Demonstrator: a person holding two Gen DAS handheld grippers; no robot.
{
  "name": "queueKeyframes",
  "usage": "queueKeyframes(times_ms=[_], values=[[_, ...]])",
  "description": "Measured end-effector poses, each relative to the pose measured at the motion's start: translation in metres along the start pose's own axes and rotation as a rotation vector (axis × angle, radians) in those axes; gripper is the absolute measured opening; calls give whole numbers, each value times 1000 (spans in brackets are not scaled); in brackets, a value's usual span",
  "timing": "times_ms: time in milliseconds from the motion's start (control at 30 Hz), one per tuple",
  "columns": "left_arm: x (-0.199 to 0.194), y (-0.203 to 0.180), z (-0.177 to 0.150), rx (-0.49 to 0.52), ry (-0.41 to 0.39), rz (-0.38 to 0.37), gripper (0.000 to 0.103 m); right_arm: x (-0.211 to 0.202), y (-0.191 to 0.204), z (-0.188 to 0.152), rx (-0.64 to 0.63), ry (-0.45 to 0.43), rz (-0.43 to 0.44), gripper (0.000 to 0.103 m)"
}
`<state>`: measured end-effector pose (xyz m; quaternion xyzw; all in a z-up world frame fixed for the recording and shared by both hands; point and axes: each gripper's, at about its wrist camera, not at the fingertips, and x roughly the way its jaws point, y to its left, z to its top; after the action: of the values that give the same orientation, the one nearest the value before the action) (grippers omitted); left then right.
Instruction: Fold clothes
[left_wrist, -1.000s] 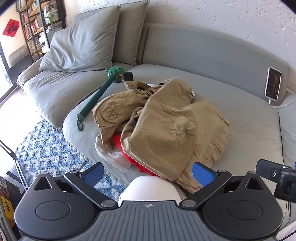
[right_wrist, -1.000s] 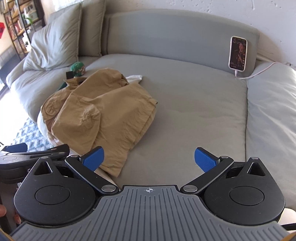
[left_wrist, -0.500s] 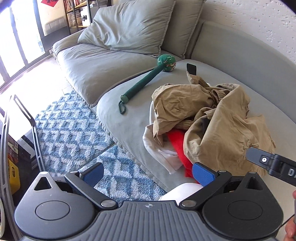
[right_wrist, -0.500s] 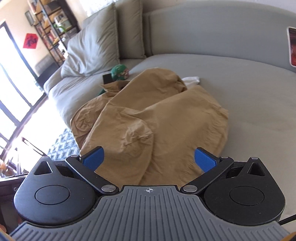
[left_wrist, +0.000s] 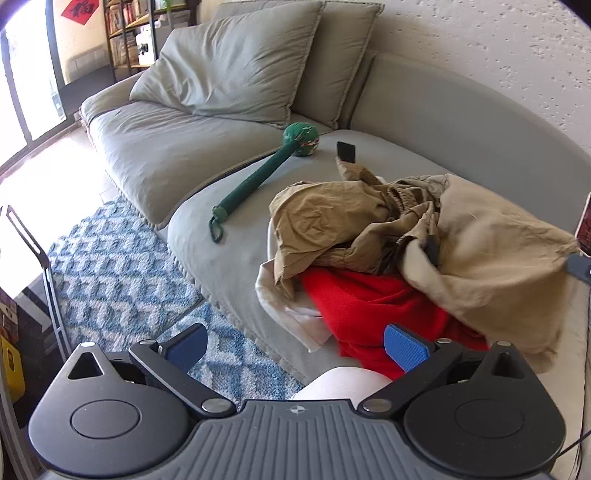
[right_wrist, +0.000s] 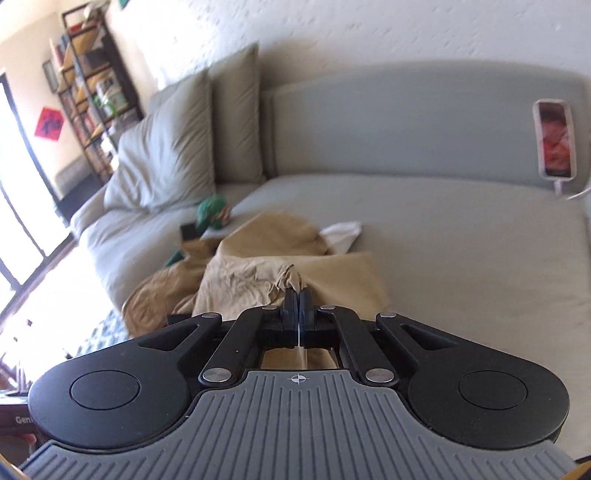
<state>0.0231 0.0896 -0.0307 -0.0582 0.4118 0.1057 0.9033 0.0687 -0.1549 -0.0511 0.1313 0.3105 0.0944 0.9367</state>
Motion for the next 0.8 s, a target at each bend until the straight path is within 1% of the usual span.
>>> queueKeyframes(times_ms=[33,100,167,233,267,333,367,400,433,467,500,567,633,733,800], values=[[-3,-4,0,10,-11,-15,102,-21,-14,7,16,-46,-49,0],[-9,-13,-2,19,-26,-61,102,-65,-46,17,43,-146,-196,0],[-11,-24,-4,27,-23,-118,102,-111,-80,23,70,-226,-352,0],[-10,-38,-6,46,-13,-167,102,-126,-103,21,108,-180,-401,0],[-9,-45,-8,60,-6,-185,102,-133,-114,19,127,-156,-424,4],[-5,-58,-11,84,6,-189,102,-147,-137,17,165,-108,-470,6],[-3,-64,-13,94,11,-188,102,-155,-149,16,184,-83,-493,15],[-2,-69,-15,105,16,-186,102,-151,-144,10,178,-66,-445,40],[0,-74,-16,114,20,-184,102,-148,-138,5,170,-49,-396,55],[1,-74,-17,116,21,-176,102,-139,-123,-1,122,-40,-333,72],[1,-72,-17,114,16,-161,102,-130,-107,-6,72,-32,-270,74],[2,-66,-18,109,2,-128,102,-111,-74,-14,-28,-5,-150,74],[3,-51,-16,89,-15,-82,102,-91,-38,-18,-129,30,-35,74],[6,-25,-10,49,-31,-20,102,-62,12,-15,-241,54,91,72],[9,-7,-7,9,-32,7,101,-33,43,-12,-303,78,124,67]])
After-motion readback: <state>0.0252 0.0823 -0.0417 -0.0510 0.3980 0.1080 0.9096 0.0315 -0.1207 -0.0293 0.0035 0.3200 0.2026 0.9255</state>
